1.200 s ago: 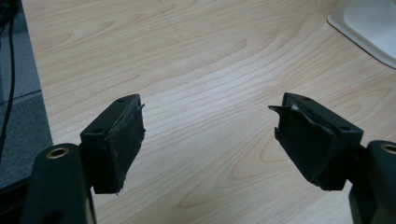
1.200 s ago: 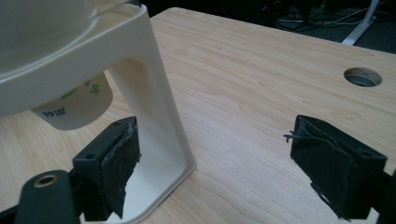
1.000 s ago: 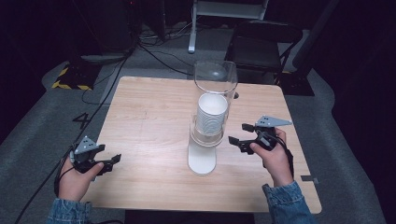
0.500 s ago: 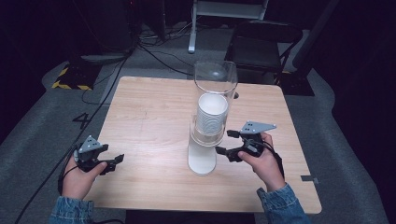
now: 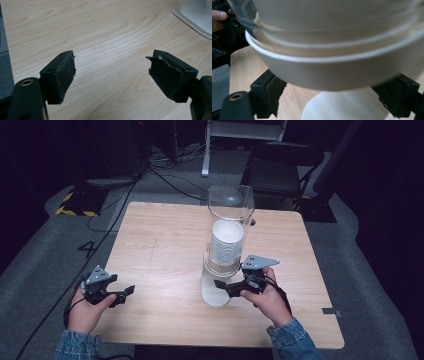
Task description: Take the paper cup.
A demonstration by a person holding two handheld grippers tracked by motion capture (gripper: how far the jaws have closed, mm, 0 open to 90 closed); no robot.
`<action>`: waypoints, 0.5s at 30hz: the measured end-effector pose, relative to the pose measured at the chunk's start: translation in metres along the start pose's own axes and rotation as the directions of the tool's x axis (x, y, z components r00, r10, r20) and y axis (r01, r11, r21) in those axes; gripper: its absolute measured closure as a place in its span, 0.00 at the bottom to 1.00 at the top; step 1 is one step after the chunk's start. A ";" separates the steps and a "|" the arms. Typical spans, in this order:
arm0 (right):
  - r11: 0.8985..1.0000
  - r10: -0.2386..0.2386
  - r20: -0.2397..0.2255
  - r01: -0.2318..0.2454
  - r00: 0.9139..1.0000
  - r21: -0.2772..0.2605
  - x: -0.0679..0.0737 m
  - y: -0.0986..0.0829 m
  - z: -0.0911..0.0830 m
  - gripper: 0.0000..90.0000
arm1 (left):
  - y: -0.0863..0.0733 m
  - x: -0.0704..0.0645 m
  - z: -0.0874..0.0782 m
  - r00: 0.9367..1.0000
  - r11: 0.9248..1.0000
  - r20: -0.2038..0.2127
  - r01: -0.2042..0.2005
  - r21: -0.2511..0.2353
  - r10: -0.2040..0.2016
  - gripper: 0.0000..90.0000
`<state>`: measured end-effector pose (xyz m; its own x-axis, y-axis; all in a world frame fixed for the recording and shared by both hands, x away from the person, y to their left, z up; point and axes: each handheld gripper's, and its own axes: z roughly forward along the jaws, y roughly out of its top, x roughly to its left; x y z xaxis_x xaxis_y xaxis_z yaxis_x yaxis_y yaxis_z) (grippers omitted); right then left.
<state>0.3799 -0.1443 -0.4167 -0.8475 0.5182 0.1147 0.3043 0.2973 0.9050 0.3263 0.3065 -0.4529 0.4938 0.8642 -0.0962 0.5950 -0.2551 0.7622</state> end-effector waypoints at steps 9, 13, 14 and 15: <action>0.995 0.001 0.043 0.004 0.999 -0.102 0.005 -0.006 0.015 0.22 | -0.001 0.001 0.000 1.000 1.000 -0.005 0.002 -0.001 -0.002 0.23; 0.993 -0.007 0.076 0.016 0.997 -0.119 0.004 -0.009 0.017 0.32 | -0.001 0.001 0.000 1.000 1.000 -0.003 -0.002 0.002 0.002 0.23; 0.992 -0.002 0.083 0.013 0.997 -0.124 0.004 -0.009 0.016 0.34 | -0.001 0.001 0.000 1.000 1.000 -0.003 -0.002 0.002 0.002 0.23; 0.990 0.004 0.086 0.008 0.996 -0.139 0.004 -0.010 0.015 0.36 | -0.001 0.001 0.000 1.000 1.000 -0.004 -0.002 0.003 0.002 0.23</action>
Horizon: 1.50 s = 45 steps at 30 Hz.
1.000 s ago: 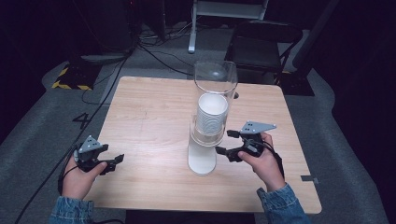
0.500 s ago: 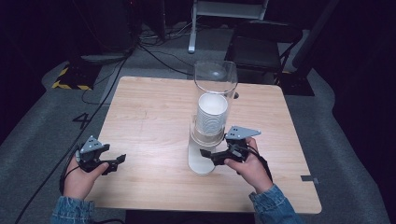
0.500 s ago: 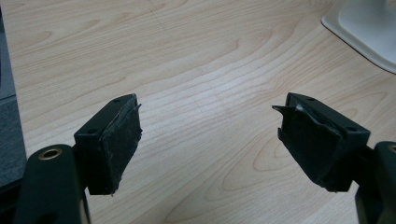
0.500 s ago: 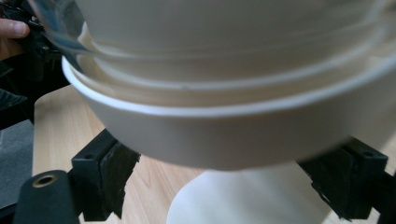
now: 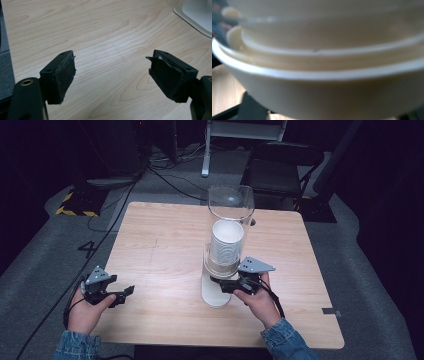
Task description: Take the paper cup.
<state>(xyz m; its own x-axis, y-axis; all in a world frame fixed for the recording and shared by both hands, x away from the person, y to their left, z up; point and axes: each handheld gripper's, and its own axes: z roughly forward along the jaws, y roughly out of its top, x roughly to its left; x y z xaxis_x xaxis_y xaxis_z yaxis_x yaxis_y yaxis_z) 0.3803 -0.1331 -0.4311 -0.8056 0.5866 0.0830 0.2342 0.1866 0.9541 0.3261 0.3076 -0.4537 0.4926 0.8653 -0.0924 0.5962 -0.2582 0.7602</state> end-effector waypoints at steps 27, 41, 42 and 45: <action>0.999 -0.036 0.021 0.036 0.999 -0.002 0.002 -0.003 -0.001 0.40 | -0.001 -0.001 0.002 1.000 1.000 0.003 -0.007 0.013 0.007 0.23; 0.997 -0.041 0.027 0.039 0.999 0.069 0.001 -0.018 0.006 0.40 | -0.001 -0.001 0.003 1.000 1.000 0.008 0.000 0.013 -0.001 0.23; 0.997 -0.045 0.031 0.043 0.999 0.071 0.001 -0.019 0.006 0.40 | -0.001 -0.001 0.003 1.000 1.000 0.008 0.001 0.015 -0.001 0.23; 0.996 -0.052 0.031 0.050 0.998 0.070 0.000 -0.019 0.006 0.40 | 0.000 -0.001 0.004 1.000 1.000 0.009 -0.002 0.014 0.002 0.23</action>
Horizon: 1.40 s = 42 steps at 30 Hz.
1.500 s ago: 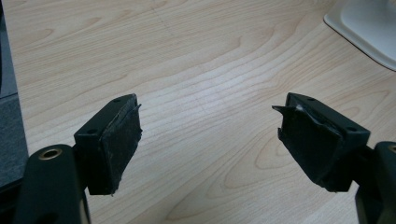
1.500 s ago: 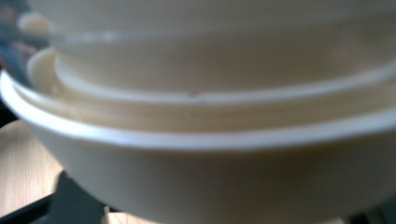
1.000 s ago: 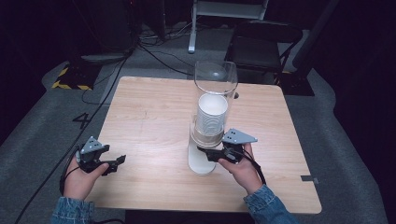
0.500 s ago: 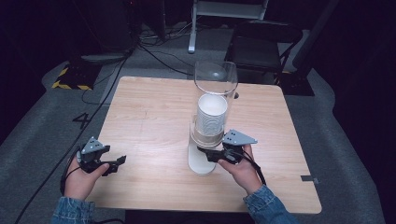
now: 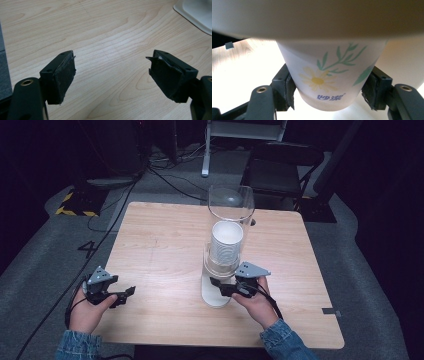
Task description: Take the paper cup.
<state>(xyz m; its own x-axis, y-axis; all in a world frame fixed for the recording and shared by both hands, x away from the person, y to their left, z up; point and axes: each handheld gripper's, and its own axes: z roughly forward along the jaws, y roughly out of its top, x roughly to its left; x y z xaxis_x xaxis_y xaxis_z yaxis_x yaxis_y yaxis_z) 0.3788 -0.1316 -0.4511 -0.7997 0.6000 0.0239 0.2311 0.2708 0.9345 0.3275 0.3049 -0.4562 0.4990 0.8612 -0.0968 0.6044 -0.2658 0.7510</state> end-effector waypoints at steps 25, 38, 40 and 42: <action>0.991 -0.008 0.028 0.004 1.000 0.131 0.002 -0.013 -0.001 0.41 | 0.003 -0.002 0.006 1.000 1.000 0.014 -0.005 0.000 0.005 0.23; 0.984 -0.009 0.002 0.009 1.000 0.177 0.003 -0.021 -0.001 0.41 | 0.005 -0.001 0.008 1.000 1.000 0.017 -0.009 0.003 0.009 0.23; 0.982 -0.015 0.005 0.014 1.000 0.188 0.002 -0.022 -0.004 0.41 | 0.005 -0.001 0.009 1.000 1.000 0.016 -0.009 0.006 0.009 0.23; 0.979 -0.018 0.010 0.015 1.000 0.202 0.001 -0.023 -0.008 0.41 | 0.004 -0.001 0.010 1.000 1.000 0.016 -0.009 0.008 0.009 0.23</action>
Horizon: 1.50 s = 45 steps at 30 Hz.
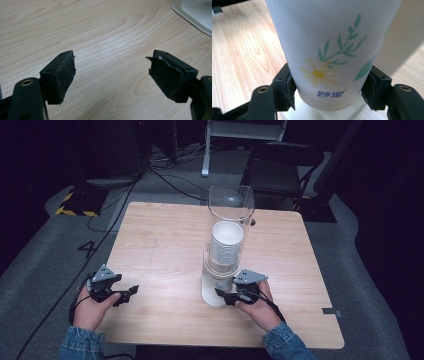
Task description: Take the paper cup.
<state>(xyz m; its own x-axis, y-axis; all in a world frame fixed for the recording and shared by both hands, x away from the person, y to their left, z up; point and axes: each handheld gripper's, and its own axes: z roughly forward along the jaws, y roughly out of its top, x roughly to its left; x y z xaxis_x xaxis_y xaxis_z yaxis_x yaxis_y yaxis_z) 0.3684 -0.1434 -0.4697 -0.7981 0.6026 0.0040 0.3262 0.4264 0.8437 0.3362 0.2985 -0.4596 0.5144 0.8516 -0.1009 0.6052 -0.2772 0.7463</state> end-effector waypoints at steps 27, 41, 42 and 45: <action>0.995 0.038 0.120 -0.049 0.992 0.085 -0.025 -0.022 -0.039 0.41 | 0.011 -0.005 0.017 0.999 1.000 0.029 -0.019 0.015 0.019 0.23; 0.976 0.213 0.251 -0.214 0.944 -0.025 -0.065 -0.028 -0.063 0.40 | 0.010 -0.005 0.018 0.999 0.999 0.029 -0.033 0.029 0.033 0.23; 0.974 0.224 0.262 -0.224 0.939 -0.030 -0.068 -0.029 -0.064 0.40 | 0.010 -0.005 0.018 0.999 0.999 0.029 -0.033 0.029 0.033 0.23; 0.968 0.250 0.286 -0.248 0.925 -0.043 -0.077 -0.031 -0.067 0.40 | 0.008 -0.005 0.018 0.999 0.999 0.028 -0.032 0.032 0.031 0.23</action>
<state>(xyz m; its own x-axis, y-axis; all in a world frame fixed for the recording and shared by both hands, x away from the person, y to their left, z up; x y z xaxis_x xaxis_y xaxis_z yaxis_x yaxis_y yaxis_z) 0.3856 -0.2482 -0.4606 -0.5117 0.8570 0.0609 0.4918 0.2340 0.8387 0.3492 0.2839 -0.4651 0.5499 0.8297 -0.0958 0.6073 -0.3184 0.7279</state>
